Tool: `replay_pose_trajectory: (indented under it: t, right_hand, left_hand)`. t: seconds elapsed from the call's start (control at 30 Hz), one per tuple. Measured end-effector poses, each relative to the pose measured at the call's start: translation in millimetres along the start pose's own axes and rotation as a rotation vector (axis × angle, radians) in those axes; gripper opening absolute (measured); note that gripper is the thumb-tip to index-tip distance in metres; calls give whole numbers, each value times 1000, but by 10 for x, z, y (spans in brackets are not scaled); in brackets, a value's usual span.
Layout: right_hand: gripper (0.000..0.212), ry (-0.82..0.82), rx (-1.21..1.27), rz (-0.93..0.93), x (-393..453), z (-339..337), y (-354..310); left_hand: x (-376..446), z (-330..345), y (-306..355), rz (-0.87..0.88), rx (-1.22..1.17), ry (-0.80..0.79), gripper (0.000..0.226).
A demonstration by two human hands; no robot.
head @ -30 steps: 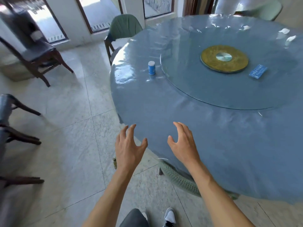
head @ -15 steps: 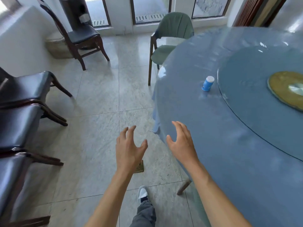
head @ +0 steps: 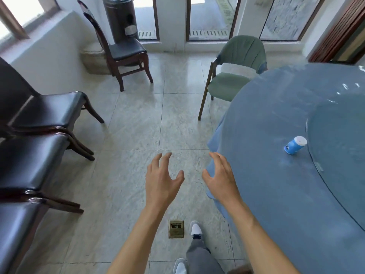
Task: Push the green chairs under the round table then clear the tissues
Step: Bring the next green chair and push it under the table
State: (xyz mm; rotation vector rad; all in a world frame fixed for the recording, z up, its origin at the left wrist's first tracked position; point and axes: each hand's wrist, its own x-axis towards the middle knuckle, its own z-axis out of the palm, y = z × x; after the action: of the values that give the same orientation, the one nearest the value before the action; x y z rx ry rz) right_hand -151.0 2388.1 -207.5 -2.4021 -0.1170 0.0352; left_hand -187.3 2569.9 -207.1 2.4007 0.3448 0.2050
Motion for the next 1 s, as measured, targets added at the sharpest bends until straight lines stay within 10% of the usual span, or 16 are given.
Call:
replay_pose_trajectory:
  t: [1.0]
  right_hand:
    - [62, -43, -201, -12, 5033, 361, -278]
  left_hand:
    - [4965, 557, 243, 44, 143, -2, 67]
